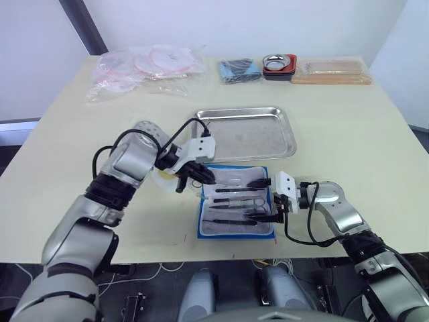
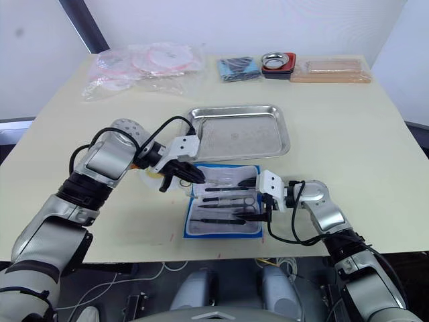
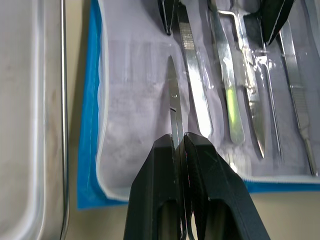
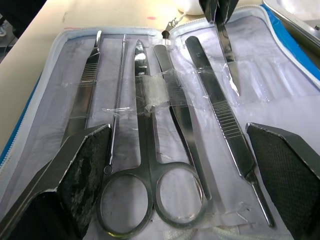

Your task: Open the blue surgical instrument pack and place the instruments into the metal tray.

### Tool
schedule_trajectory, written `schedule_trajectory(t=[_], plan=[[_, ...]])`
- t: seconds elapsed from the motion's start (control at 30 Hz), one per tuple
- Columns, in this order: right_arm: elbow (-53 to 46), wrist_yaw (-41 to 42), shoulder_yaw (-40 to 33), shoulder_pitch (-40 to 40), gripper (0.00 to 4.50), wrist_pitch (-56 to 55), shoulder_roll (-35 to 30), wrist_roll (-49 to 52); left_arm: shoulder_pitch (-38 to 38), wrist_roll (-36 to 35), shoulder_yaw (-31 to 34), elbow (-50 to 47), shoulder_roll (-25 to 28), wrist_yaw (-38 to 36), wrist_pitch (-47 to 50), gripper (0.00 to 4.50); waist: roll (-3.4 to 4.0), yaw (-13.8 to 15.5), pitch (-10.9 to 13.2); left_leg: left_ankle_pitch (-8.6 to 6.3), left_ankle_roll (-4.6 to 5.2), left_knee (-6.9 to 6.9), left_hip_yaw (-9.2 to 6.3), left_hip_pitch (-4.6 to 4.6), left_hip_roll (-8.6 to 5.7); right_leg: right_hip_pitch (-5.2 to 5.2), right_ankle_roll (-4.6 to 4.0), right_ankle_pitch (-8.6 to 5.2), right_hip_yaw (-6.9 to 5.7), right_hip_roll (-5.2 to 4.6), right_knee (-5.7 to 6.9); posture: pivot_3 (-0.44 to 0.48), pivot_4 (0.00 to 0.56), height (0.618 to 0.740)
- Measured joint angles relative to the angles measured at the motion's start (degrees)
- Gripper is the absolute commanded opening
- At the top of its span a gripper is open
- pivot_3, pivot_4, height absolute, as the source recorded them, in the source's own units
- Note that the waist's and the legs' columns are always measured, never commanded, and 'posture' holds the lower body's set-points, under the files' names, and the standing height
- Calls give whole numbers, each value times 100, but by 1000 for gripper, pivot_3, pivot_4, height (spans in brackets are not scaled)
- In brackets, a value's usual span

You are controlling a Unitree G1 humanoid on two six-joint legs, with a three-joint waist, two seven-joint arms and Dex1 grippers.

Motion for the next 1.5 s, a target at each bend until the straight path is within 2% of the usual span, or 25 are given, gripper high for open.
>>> schedule_trajectory(t=[0.6,0.8,0.9,0.93,0.97,1.17,1.3,1.33,1.37,1.5], plan=[[87,-3,4,-31,4500,-85,37,-2,-11,-209,134,-408,676,-135,125,111,0,-6,0,0,0,0,0,0,0,0,0,0,0,-1,1,0,150,740],[87,-3,3,-25,4500,-87,35,-1,-101,-551,517,-486,540,70,539,111,0,-4,0,0,0,1,-1,0,0,1,0,0,-1,-1,2,0,150,740],[87,-2,1,-22,4500,-87,30,-1,-141,-685,811,-491,227,495,840,111,0,2,0,0,0,3,-3,0,0,1,0,0,-2,-1,2,0,150,740],[88,-2,1,-20,4500,-87,29,0,-170,-861,1280,-527,-455,1441,1365,111,-1,6,0,0,0,9,-7,-2,0,2,1,0,-4,-2,3,0,150,740],[88,-3,7,-20,4500,-87,33,0,-173,-893,1292,-536,-503,1535,1413,111,-1,0,0,0,0,10,-8,-3,0,2,1,1,-3,-2,4,0,150,740],[90,-4,4,-16,4500,-90,26,2,-172,-1000,1933,-734,-1587,3409,2198,111,2,1,-1,0,-1,16,-16,-3,0,3,2,2,-4,-5,10,0,150,740],[90,-6,8,-16,4500,-90,31,2,-172,-1014,1940,-768,-1674,3623,2270,111,2,-7,-1,0,-1,16,-15,-2,-1,3,2,3,-2,-4,13,0,150,740],[90,-4,-3,-15,4500,-91,16,3,-166,-957,2083,-767,-1943,4093,2388,111,3,15,-3,0,-1,17,-21,0,-2,6,1,3,-6,-8,13,0,150,740],[100,-5,-1,-5,4500,-90,13,2,-64,-845,2226,-743,-2557,5048,2454,111,3,33,-3,0,-1,22,-24,-3,-8,7,2,4,-5,-15,12,0,150,740],[99,-6,4,12,4500,-90,14,2,127,-711,2382,-693,-3082,6051,2399,111,3,27,-3,0,-2,21,-28,-3,-8,6,2,5,-2,-16,13,0,150,740]])
